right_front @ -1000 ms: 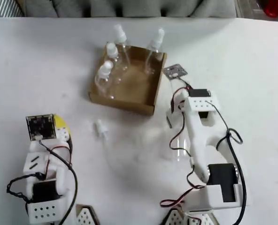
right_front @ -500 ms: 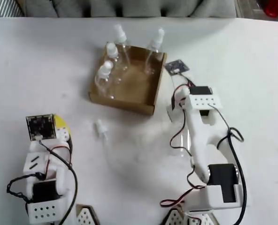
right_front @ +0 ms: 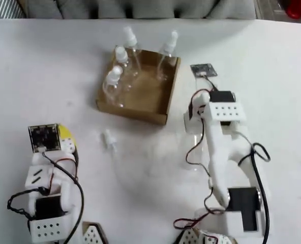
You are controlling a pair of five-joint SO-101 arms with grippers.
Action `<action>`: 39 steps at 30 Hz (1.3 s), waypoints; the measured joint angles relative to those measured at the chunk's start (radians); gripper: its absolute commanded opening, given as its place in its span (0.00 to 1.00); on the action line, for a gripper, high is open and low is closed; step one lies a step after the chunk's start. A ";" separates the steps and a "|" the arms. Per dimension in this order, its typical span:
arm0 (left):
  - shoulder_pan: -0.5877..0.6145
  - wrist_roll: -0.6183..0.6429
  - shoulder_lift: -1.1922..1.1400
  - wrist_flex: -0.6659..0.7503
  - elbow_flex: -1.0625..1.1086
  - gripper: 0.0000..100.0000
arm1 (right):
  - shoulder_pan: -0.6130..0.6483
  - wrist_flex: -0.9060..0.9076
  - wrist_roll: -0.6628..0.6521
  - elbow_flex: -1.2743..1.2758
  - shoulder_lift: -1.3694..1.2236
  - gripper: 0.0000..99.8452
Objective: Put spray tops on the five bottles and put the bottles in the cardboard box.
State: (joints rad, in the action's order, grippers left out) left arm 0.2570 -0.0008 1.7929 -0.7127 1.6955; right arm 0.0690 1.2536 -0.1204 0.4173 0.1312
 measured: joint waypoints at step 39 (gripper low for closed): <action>0.000 -0.003 0.000 0.000 0.000 0.02 | 0.040 -0.351 0.169 0.278 0.083 0.30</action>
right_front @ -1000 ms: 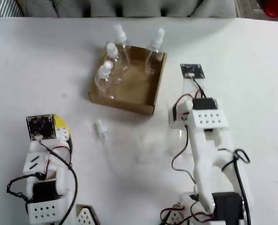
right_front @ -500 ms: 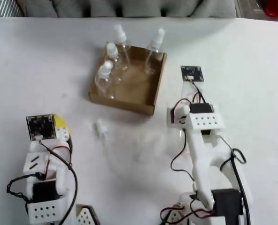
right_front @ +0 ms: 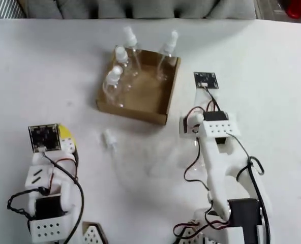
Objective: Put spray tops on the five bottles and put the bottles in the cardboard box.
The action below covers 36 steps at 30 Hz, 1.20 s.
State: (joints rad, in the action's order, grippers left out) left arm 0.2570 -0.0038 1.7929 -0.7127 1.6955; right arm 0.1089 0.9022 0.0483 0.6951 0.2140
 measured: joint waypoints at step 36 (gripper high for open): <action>0.000 0.000 0.000 0.000 0.000 0.02 | -0.008 0.077 -0.138 -0.132 -0.203 0.29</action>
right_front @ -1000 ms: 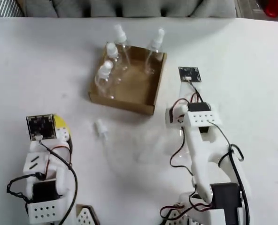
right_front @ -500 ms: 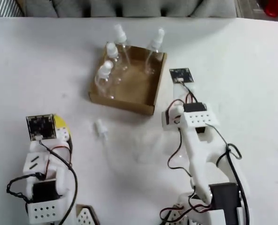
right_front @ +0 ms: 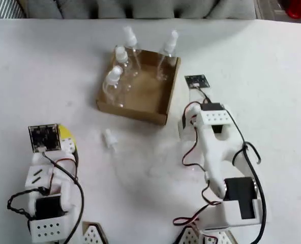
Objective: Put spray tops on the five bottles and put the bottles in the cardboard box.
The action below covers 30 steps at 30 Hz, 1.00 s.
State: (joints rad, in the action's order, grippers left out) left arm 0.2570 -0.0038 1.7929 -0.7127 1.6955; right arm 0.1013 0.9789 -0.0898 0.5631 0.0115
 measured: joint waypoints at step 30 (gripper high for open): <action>0.000 0.000 0.000 -0.017 0.000 0.02 | -0.021 -0.046 -0.054 -0.052 -0.071 0.03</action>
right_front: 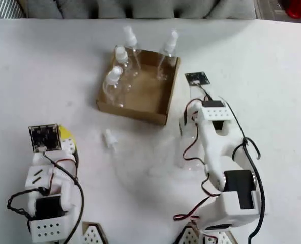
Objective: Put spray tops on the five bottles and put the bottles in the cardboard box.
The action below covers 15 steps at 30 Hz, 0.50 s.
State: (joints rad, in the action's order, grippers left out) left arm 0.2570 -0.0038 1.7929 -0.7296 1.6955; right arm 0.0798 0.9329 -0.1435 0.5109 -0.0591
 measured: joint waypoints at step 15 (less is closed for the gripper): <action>-0.054 0.000 0.000 0.000 0.000 0.02 | -0.028 -0.021 -0.002 -0.002 -0.002 0.02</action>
State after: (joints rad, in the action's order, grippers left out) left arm 0.2033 -0.0038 1.7929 -0.7296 1.6955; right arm 0.0522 0.9114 -0.1450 0.5094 -0.0606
